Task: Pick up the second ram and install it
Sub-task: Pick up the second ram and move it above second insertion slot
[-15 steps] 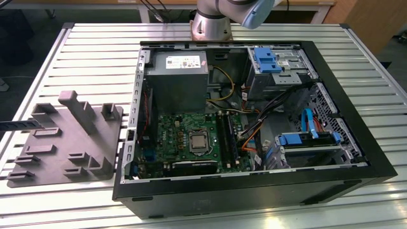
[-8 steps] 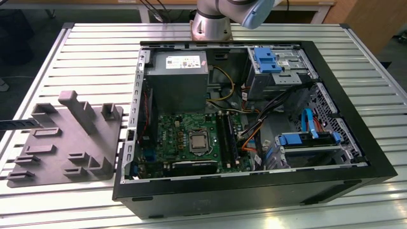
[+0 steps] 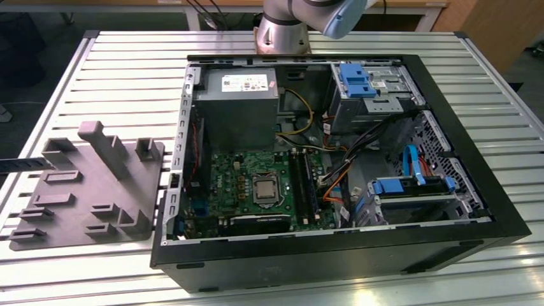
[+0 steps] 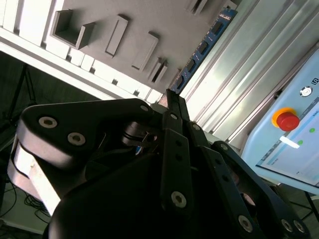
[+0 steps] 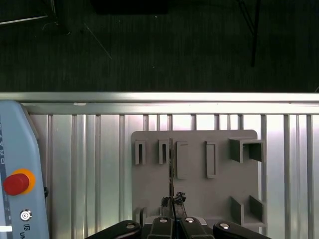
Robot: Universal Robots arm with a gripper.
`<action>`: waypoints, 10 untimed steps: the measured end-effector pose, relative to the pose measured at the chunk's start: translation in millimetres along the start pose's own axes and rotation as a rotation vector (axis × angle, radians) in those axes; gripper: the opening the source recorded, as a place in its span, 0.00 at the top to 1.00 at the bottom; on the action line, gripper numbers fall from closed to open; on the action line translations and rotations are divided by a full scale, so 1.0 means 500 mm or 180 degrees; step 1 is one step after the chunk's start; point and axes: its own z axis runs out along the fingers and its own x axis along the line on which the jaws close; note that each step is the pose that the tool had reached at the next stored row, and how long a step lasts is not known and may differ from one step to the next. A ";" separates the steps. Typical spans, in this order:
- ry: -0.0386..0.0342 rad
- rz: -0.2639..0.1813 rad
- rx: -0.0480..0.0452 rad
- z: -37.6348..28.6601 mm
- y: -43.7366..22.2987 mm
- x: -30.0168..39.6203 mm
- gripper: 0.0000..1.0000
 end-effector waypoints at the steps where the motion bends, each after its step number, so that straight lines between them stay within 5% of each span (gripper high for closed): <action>1: 0.0000 0.0000 0.0001 -0.001 0.000 0.000 0.88; 10: 0.0000 0.0000 0.0012 -0.012 0.004 0.000 0.88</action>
